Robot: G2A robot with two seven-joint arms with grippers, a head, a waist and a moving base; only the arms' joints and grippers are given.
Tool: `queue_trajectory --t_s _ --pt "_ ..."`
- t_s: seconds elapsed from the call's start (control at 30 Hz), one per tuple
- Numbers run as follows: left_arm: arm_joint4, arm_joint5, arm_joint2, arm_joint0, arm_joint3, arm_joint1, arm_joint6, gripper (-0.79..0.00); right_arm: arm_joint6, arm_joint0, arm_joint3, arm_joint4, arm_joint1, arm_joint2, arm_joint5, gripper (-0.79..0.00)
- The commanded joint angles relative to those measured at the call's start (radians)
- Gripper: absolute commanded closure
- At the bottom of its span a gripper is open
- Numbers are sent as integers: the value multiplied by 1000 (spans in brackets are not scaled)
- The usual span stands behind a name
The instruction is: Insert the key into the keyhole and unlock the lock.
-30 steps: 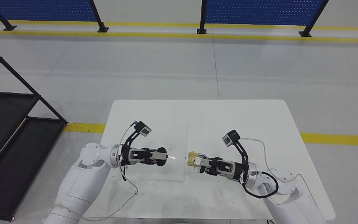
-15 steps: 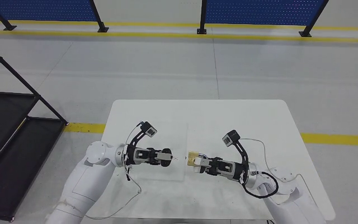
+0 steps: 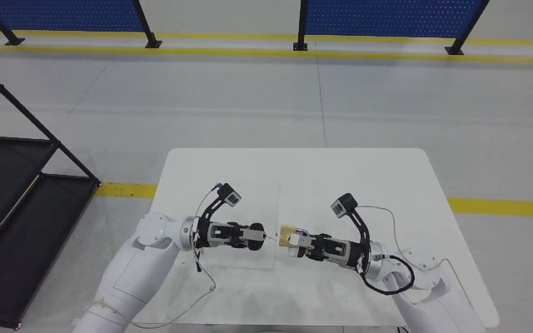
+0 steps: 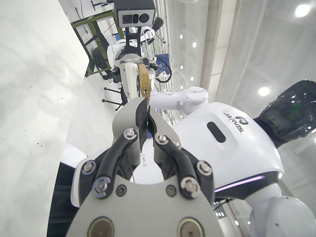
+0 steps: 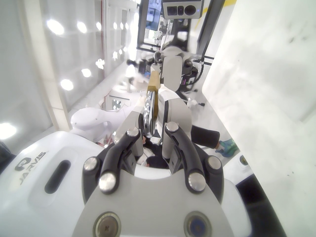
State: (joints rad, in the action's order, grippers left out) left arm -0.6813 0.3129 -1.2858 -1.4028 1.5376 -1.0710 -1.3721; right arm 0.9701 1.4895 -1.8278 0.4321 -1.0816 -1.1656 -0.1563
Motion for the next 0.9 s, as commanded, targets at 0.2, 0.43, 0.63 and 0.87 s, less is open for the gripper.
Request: queue_trajectory --t_s 0.2,0.43,0.63,0.87 --pt "15 9 4 -4 12 1 30 0 0 0 0 0 0 0 0 0" --pt "24 11 4 -9 15 3 58 0 0 0 0 0 0 0 0 0" --pt "24 9 8 -6 12 4 66 0 0 0 0 0 0 0 0 0" --pt "28 5 17 4 5 4 73 0 0 0 0 0 0 0 0 0"
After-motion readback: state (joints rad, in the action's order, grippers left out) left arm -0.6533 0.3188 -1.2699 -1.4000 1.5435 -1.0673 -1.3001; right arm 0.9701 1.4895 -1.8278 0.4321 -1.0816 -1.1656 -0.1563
